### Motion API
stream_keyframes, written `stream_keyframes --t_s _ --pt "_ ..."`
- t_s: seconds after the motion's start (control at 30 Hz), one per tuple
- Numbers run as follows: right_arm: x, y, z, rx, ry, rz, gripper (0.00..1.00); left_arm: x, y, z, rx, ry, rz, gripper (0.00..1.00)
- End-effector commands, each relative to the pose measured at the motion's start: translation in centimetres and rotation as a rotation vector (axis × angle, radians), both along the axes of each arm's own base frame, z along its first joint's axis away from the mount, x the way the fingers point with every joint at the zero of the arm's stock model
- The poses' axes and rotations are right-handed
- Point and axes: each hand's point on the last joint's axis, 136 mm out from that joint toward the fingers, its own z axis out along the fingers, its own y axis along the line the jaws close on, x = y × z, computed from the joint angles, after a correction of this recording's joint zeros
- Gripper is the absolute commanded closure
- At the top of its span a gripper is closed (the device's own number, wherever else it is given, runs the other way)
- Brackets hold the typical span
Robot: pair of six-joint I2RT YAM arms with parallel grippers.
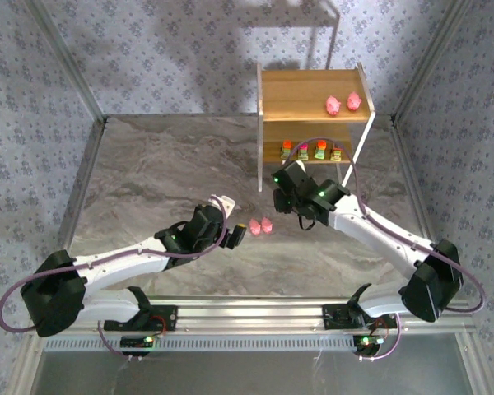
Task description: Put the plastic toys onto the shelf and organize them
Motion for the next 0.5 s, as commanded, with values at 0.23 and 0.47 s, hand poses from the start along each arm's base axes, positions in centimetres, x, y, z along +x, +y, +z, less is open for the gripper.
stream_keyframes --t_s 0.23,0.47 --pt "-0.2 2.3 -4.7 0.035 0.078 0.004 0.52 0.2 0.1 -0.1 -0.014 0.017 0.012 0.00" --pt "-0.4 3.5 -7.2 0.029 0.120 0.022 0.51 0.2 0.0 -0.2 -0.016 0.021 0.009 0.00"
